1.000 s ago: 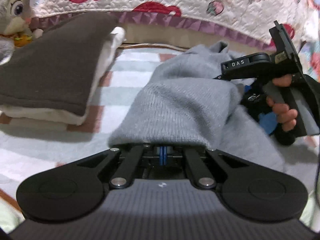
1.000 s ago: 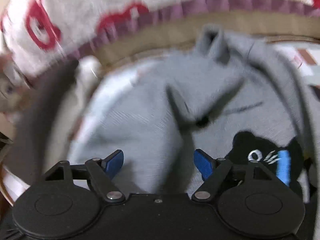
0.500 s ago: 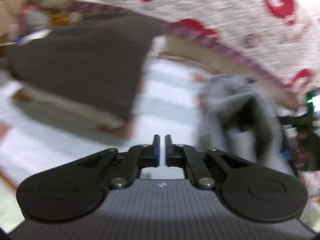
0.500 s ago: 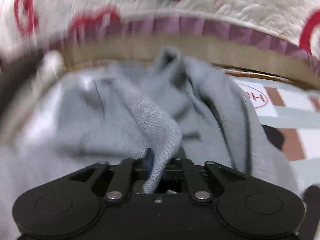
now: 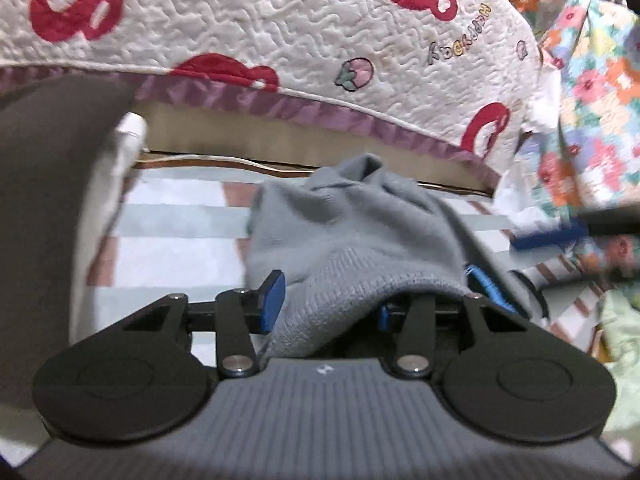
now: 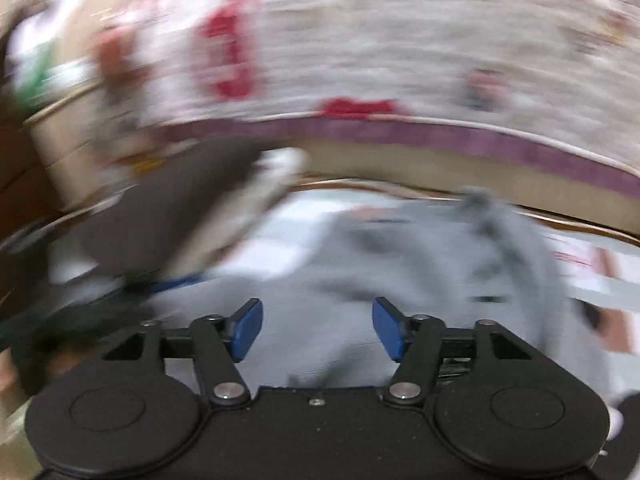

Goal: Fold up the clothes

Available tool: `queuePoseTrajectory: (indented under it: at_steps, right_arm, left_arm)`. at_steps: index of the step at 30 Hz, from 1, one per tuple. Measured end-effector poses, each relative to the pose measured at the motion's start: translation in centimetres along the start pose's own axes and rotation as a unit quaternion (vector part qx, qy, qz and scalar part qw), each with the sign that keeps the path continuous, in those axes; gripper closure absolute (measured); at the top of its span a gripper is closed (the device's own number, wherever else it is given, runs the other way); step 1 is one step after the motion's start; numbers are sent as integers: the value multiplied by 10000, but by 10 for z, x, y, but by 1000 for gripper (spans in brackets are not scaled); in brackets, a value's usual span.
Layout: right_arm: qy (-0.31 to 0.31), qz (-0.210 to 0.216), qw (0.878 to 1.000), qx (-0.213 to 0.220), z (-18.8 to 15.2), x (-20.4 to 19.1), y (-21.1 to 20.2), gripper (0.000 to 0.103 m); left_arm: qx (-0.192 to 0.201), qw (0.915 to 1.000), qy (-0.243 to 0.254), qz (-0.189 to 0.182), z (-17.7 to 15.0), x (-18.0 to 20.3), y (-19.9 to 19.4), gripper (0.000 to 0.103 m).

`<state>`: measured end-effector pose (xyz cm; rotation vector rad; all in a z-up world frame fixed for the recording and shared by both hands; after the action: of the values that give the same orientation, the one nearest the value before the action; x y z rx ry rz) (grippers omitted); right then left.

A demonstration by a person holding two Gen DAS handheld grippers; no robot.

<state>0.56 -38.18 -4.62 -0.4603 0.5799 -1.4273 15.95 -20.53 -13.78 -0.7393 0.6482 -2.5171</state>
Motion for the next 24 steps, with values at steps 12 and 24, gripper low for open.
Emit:
queuePoseTrajectory:
  at_steps: [12, 24]
  right_arm:
    - [-990, -795, 9901, -605, -7, -43, 70, 58]
    - [175, -985, 9925, -709, -36, 41, 58, 61]
  left_arm:
    - [-234, 9988, 121, -424, 12, 12, 0, 96]
    - [-324, 9989, -101, -317, 2, -2, 37, 53]
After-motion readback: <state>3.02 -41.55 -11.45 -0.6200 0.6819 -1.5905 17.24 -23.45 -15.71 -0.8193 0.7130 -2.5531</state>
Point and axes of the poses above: each gripper's, at about its wrist camera, not at the fingertips, and y roughly the way its jaws point, x to its right, z to its top, the point moved 4 cm from there along y, roughly the way its jaws point, and after that the axes turned 7 degrees about -y, right-handed, at the moved point
